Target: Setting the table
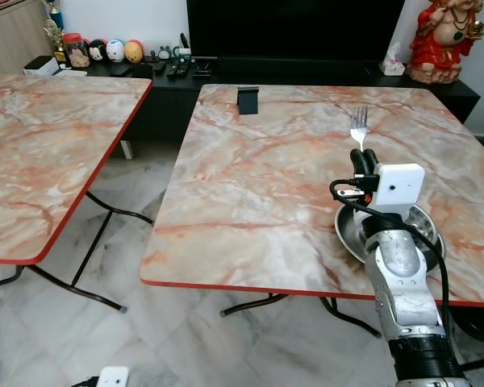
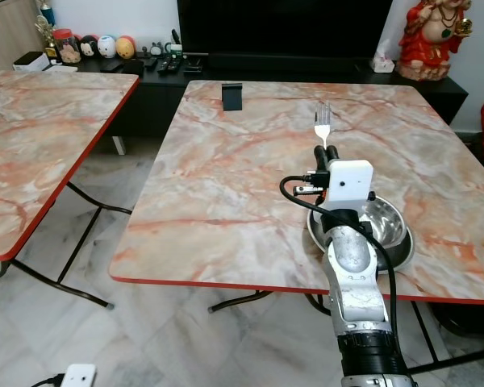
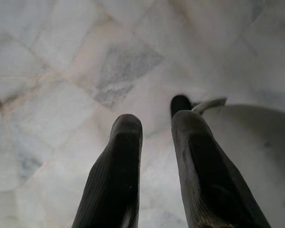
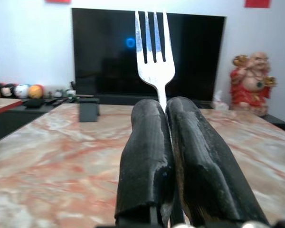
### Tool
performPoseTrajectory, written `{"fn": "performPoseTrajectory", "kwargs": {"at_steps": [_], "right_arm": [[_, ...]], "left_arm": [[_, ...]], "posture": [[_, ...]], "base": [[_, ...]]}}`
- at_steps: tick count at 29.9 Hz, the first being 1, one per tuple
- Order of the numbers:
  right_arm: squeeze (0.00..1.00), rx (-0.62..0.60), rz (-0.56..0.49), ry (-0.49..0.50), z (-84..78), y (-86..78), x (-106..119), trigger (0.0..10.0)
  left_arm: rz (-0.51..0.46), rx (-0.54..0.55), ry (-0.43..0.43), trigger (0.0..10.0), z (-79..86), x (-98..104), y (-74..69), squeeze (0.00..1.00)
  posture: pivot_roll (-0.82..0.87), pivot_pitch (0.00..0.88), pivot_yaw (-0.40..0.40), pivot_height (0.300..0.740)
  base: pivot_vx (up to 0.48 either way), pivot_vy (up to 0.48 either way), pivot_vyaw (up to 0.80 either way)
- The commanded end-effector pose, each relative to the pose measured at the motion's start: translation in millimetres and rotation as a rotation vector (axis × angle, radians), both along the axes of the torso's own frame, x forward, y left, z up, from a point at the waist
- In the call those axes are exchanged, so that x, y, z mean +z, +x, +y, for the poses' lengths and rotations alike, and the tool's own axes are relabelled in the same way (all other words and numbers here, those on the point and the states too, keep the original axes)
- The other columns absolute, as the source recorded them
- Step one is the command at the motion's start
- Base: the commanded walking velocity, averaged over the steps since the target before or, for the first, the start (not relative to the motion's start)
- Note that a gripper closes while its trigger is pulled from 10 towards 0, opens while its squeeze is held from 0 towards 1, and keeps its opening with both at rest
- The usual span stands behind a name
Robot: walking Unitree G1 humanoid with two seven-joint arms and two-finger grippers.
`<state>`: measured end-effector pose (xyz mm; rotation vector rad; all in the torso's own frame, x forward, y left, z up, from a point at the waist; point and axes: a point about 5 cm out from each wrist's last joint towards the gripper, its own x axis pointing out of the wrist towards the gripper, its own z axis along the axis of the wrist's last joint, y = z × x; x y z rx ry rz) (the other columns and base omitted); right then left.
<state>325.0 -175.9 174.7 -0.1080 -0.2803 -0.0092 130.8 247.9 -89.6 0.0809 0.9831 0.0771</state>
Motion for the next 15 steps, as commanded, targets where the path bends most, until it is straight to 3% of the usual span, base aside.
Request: {"fn": "performPoseTrajectory", "kwargs": {"at_steps": [1,12,15], "right_arm": [[0.00,-0.017,-0.002,-0.003,-2.9,1.3,3,10.0],[0.00,-0.020,0.002,-0.004,-3.5,1.0,2,10.0],[0.00,-0.020,0.003,-0.005,-3.8,0.9,2,10.0]], "left_arm": [[0.007,-0.013,-0.016,10.0,-4.3,-2,-3.7,0.00],[-0.005,-0.034,-0.025,10.0,-18.9,-3,6.6,0.00],[-0.007,-0.032,-0.026,10.0,-18.5,-2,7.4,0.00]], "posture": [[-0.08,0.000,-0.009,0.740],[-0.08,0.000,-0.008,0.740],[-0.08,0.000,-0.010,0.740]], "base": [[0.000,-0.319,0.00],[0.000,-0.343,0.00],[0.000,-0.090,0.00]]}}
